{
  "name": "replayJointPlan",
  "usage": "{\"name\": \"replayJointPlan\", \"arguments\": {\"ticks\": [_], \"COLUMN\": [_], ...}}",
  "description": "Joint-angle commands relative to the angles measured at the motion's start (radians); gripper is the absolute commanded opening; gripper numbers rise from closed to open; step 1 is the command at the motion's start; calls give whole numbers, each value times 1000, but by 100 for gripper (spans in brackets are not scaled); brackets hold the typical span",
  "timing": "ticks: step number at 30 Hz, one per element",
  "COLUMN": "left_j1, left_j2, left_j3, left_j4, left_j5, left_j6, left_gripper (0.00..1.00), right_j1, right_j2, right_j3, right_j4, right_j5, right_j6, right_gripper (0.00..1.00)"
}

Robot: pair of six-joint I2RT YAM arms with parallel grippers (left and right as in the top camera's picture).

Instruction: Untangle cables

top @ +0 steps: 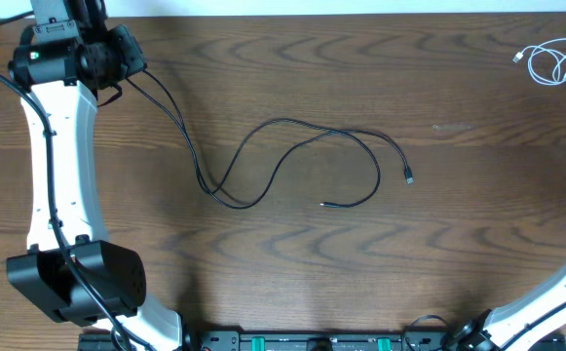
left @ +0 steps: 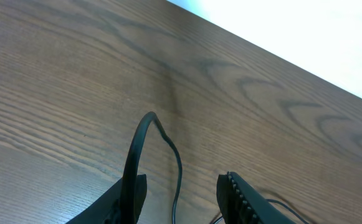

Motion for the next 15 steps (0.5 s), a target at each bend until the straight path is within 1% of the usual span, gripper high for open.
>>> {"name": "replayJointPlan", "arguments": {"ticks": [1, 3, 7, 9, 12, 15], "left_j1": [-2, -3, -3, -3, -11, -30], "left_j2": [5, 5, 5, 5, 5, 5], "left_j3": [-1, -1, -1, -1, -1, -1], "left_j4": [8, 9, 0, -3, -3, -11], "left_j5": [11, 12, 12, 14, 58, 72], "left_j6": [6, 6, 6, 6, 6, 6], "left_gripper": [42, 42, 42, 42, 42, 42], "right_j1": [14, 34, 88, 116, 160, 216], "right_j2": [-51, -79, -124, -138, -147, -148], "right_j3": [32, 32, 32, 32, 32, 32], "right_j4": [10, -2, -74, -106, -156, -224], "right_j5": [-158, -214, -219, -280, -431, -495], "right_j6": [9, 9, -1, -87, -210, -269], "right_gripper": [99, 99, 99, 99, 99, 99]}}
